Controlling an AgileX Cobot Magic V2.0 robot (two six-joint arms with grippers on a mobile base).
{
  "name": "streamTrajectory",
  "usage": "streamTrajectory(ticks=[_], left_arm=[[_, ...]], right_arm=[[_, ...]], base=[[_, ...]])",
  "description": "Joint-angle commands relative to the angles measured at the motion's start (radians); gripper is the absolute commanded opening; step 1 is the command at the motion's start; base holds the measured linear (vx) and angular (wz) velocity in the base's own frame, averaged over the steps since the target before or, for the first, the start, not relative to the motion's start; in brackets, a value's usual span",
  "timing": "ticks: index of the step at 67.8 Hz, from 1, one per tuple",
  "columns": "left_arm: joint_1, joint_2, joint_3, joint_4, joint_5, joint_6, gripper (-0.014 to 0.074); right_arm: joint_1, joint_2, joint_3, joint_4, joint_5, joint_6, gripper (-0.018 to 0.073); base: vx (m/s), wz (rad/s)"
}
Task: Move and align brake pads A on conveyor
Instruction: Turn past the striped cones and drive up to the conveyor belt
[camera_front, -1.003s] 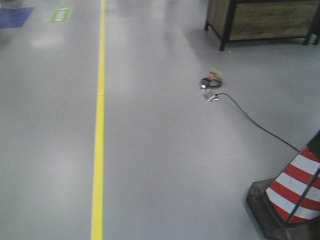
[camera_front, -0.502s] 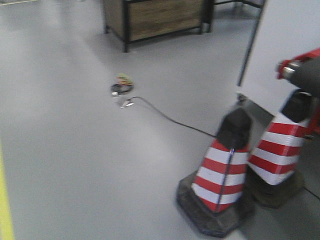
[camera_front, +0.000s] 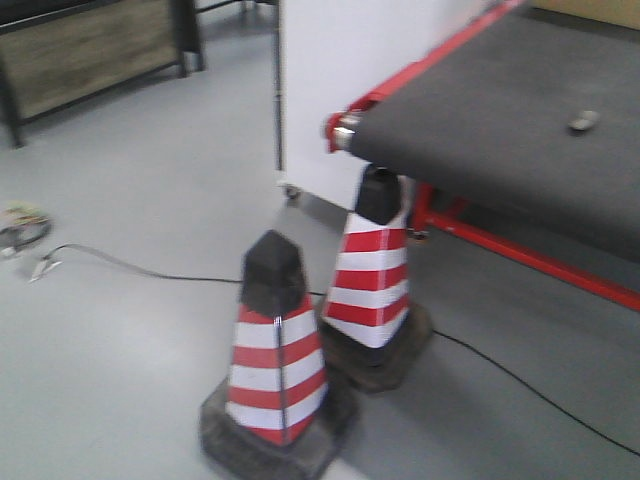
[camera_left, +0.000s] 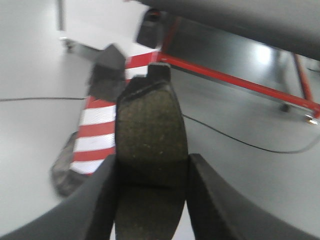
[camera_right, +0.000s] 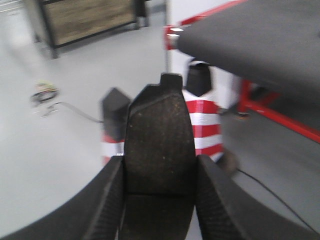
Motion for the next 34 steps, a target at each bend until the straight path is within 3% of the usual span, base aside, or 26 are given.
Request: streamTrajectory(ticks=[1,34], left_arm=[[-0.001,0.007,-0.029,0.002,-0.092,-0.003,-0.0006],[-0.001,0.007,-0.029,0.002,-0.092,-0.003,-0.0006]], right_arm=[[-0.003,0.008,-0.03,-0.02,-0.098,-0.006,-0.0004],[-0.003,0.008,-0.03,-0.02,-0.098,-0.006,-0.0004]], base=[[0.17,-0.79],[0.12,-0.86]])
